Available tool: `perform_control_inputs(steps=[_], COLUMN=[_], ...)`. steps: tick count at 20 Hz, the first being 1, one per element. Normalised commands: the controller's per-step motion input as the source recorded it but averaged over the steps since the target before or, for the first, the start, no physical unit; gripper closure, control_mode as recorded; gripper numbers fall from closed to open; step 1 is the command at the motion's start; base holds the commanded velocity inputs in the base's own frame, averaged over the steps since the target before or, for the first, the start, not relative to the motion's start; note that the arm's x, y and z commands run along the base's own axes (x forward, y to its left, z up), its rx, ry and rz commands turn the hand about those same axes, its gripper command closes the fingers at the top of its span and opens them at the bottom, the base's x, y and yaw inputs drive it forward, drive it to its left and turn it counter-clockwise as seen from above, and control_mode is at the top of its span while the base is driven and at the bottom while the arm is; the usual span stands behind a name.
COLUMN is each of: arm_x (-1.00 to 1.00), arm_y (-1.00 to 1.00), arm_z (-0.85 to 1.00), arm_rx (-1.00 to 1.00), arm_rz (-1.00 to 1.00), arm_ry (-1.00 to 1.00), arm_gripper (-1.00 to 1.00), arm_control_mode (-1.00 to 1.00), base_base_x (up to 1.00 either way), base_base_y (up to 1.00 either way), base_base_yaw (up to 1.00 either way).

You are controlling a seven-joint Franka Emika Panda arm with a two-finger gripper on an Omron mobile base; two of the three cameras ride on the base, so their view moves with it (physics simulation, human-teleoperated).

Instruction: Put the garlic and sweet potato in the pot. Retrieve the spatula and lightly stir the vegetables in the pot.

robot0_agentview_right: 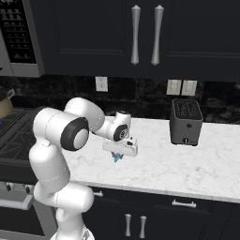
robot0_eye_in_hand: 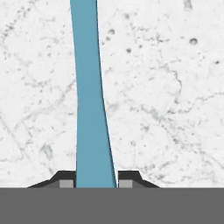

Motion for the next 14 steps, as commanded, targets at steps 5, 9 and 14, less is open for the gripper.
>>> perform_control_inputs(steps=[5,9,14], arm_x=[-0.32,-0.38,-0.4], arm_y=[0.0,0.0,0.02], arm_z=[0.19,0.62,0.73], arm_rx=[0.02,0.04,0.0], arm_rz=[0.01,0.03,0.05], arm_ry=[-0.11,-0.12,-0.09], arm_gripper=[1.0,1.0,1.0], arm_control_mode=[-1.0,-1.0,-1.0], base_base_x=[0.0,0.0,0.0], base_base_y=[0.0,0.0,0.0], base_base_yaw=[0.0,0.0,0.0])
